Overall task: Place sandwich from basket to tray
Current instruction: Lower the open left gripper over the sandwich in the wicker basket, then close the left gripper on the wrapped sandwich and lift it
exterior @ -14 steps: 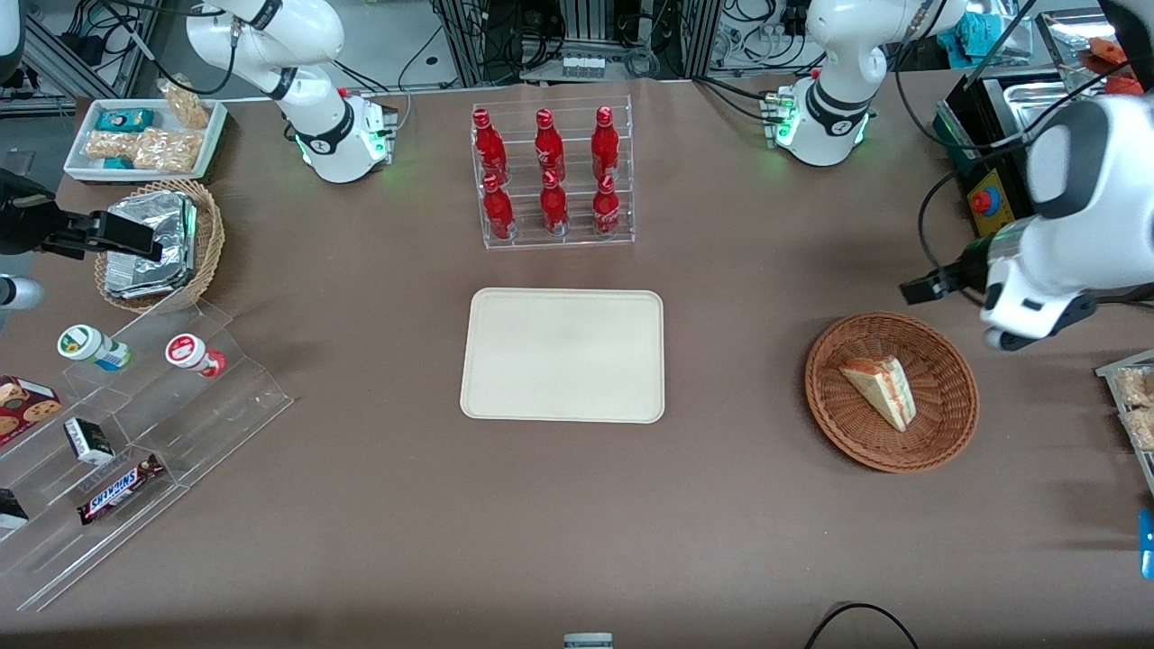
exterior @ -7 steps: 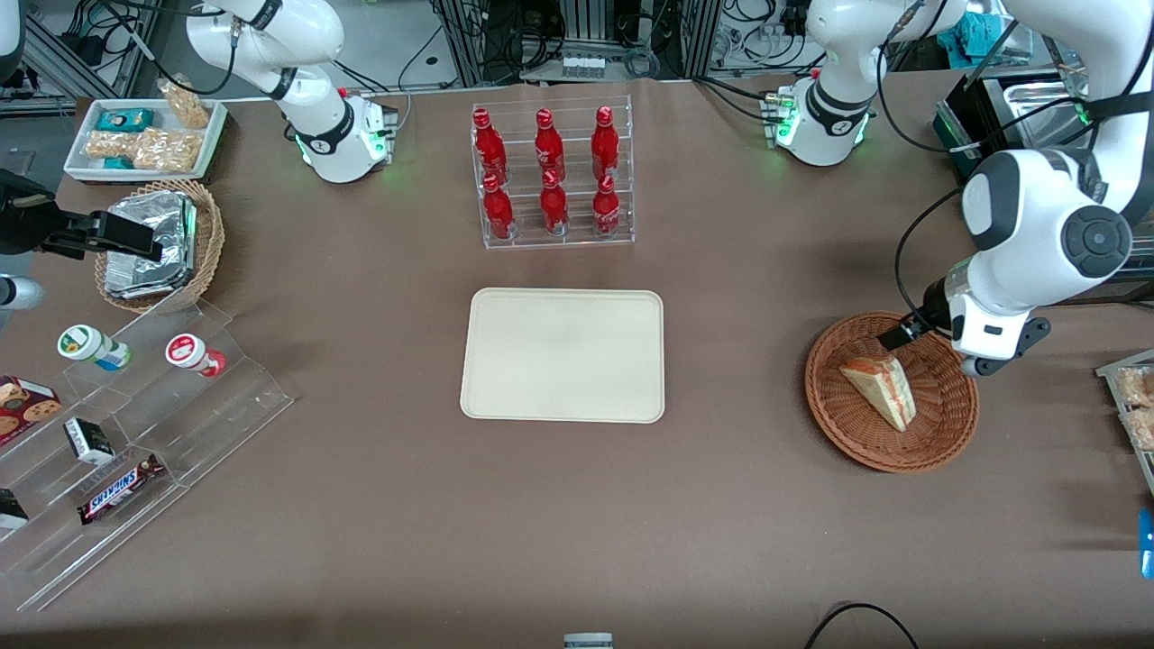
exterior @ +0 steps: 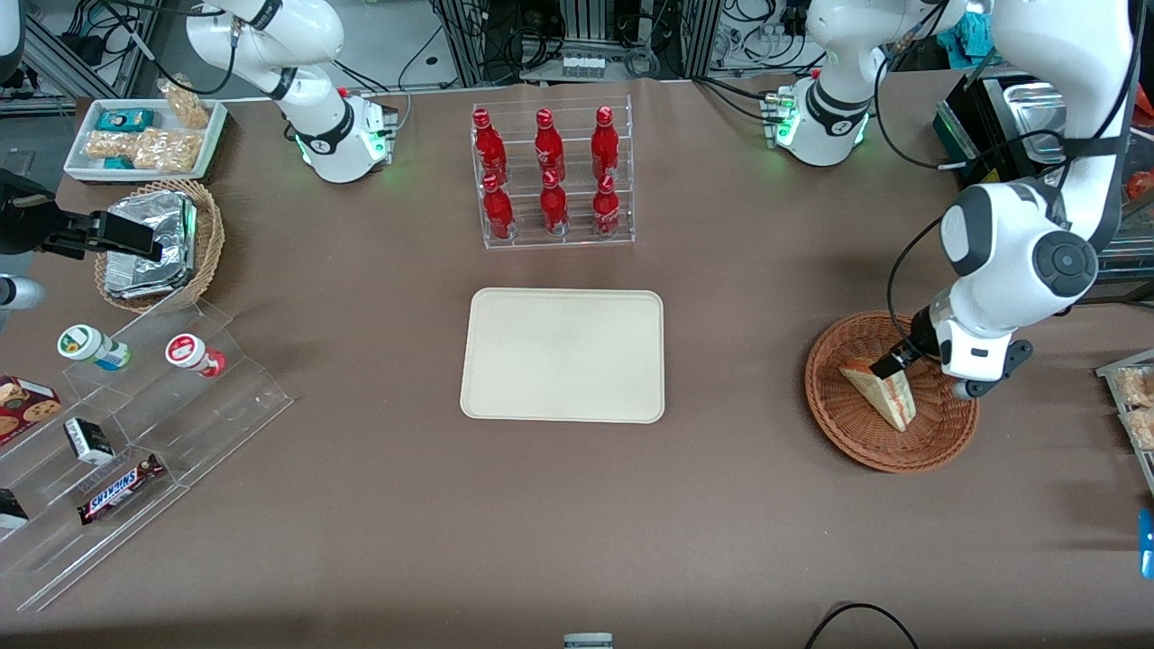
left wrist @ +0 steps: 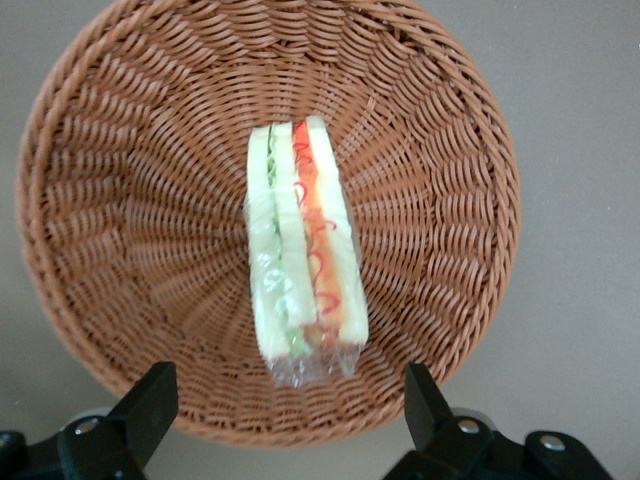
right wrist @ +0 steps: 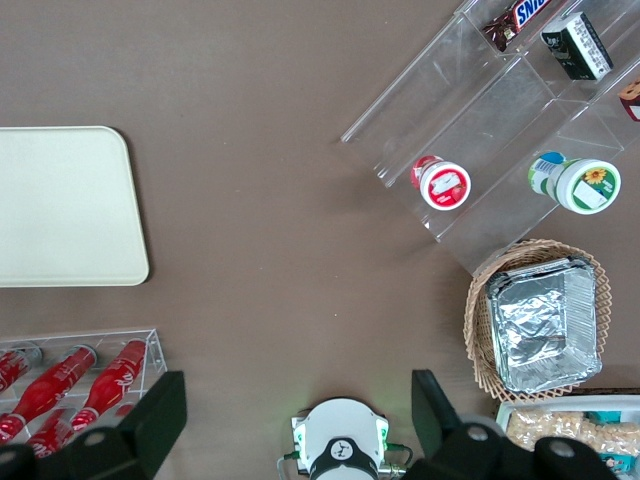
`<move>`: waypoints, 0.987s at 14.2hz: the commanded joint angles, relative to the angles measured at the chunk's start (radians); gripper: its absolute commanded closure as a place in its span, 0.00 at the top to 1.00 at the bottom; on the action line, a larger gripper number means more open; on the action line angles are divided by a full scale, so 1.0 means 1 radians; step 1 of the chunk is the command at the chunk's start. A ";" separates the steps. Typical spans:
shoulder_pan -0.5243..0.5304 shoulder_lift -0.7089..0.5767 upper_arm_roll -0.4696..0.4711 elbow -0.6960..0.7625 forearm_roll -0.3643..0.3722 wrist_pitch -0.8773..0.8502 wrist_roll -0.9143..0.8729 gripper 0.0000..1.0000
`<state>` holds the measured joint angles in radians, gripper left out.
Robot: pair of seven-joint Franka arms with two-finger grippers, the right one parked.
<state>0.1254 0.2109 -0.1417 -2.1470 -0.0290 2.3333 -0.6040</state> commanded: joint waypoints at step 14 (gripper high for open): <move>0.011 0.130 -0.006 -0.002 0.003 0.162 -0.008 0.30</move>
<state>0.1256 0.3428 -0.1390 -2.1485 -0.0290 2.4829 -0.6046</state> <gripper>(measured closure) 0.546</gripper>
